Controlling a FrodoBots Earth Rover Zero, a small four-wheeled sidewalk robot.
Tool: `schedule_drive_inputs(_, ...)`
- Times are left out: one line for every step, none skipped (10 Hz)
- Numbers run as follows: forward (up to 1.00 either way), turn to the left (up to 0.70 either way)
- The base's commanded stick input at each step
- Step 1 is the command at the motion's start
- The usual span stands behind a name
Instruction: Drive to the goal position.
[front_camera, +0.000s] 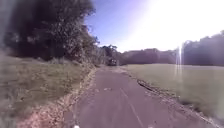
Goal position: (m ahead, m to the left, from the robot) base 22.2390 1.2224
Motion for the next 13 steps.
schedule_drive_inputs(1.0,0.0)
schedule_drive_inputs(1.0,0.0)
schedule_drive_inputs(1.0,0.0)
schedule_drive_inputs(1.0,0.0)
schedule_drive_inputs(1.0,0.0)
schedule_drive_inputs(1.0,0.0)
schedule_drive_inputs(1.0,0.0)
schedule_drive_inputs(1.0,0.0)
schedule_drive_inputs(1.0,0.0)
schedule_drive_inputs(1.0,0.0)
schedule_drive_inputs(1.0,0.0)
schedule_drive_inputs(1.0,0.0)
schedule_drive_inputs(1.0,0.0)
